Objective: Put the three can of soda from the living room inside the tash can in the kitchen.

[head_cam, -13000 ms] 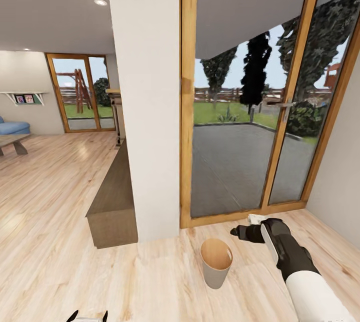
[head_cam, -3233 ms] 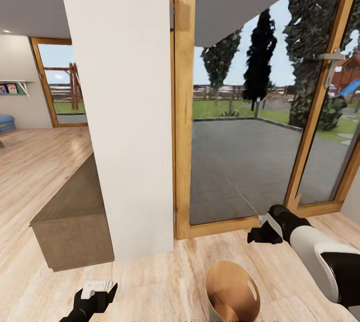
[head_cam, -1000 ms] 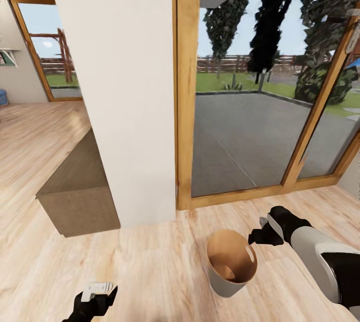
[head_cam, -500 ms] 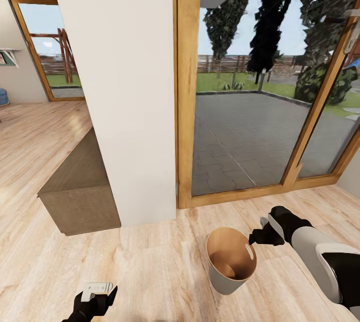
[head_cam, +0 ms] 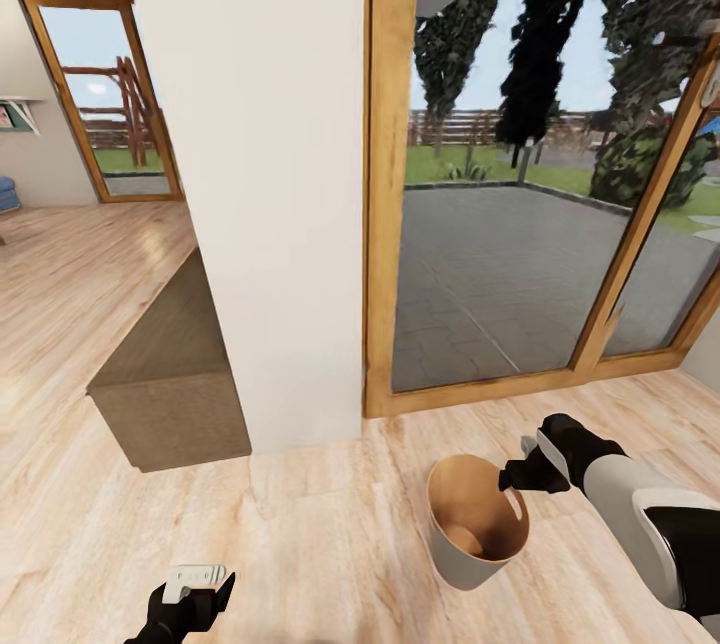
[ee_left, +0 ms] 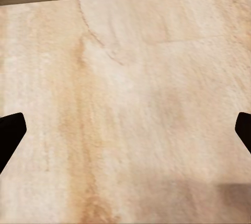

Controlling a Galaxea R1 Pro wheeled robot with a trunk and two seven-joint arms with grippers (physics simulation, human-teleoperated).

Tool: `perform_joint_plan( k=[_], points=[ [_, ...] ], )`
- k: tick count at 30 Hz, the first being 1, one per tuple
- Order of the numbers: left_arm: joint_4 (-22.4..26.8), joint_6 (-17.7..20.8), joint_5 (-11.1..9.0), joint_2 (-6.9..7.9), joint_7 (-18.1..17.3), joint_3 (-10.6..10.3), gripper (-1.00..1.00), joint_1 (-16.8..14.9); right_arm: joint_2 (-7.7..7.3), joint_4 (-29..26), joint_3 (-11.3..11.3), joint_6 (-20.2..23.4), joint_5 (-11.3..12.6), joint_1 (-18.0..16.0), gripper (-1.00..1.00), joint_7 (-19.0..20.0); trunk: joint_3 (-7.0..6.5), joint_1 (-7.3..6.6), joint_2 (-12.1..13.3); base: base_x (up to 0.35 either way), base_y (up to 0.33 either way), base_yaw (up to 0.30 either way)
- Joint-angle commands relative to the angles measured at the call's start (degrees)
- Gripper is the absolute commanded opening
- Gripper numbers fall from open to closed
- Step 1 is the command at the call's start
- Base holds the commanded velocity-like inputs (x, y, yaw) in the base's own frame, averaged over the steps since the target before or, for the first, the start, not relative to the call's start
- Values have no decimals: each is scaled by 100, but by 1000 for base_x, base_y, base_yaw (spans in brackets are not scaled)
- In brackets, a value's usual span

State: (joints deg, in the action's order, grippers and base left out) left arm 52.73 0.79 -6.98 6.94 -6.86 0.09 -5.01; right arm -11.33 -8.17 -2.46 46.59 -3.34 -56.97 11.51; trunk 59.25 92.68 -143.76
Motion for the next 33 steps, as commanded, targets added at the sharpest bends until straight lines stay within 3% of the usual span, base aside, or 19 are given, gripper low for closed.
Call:
perform_joint_plan(
  k=[1, 18, 33],
  points=[
    [0, 0, -1, 0, 0, 0, 100, 0, 2, 0, 0, 0, -1, 0, 100, 0, 0, 0, 0, 4, 50, 0],
    [0, 0, 20, -6, 8, -8, 100, 0, 40, -2, -8, -1, -16, 2, 100, 0, 0, 0, 0, 153, 10, 0],
    [-4, -22, 24, -9, 3, -12, 100, 0, 48, -3, -10, -1, -17, 2, 100, 0, 0, 0, 0, 19, -53, 0]
  ],
)
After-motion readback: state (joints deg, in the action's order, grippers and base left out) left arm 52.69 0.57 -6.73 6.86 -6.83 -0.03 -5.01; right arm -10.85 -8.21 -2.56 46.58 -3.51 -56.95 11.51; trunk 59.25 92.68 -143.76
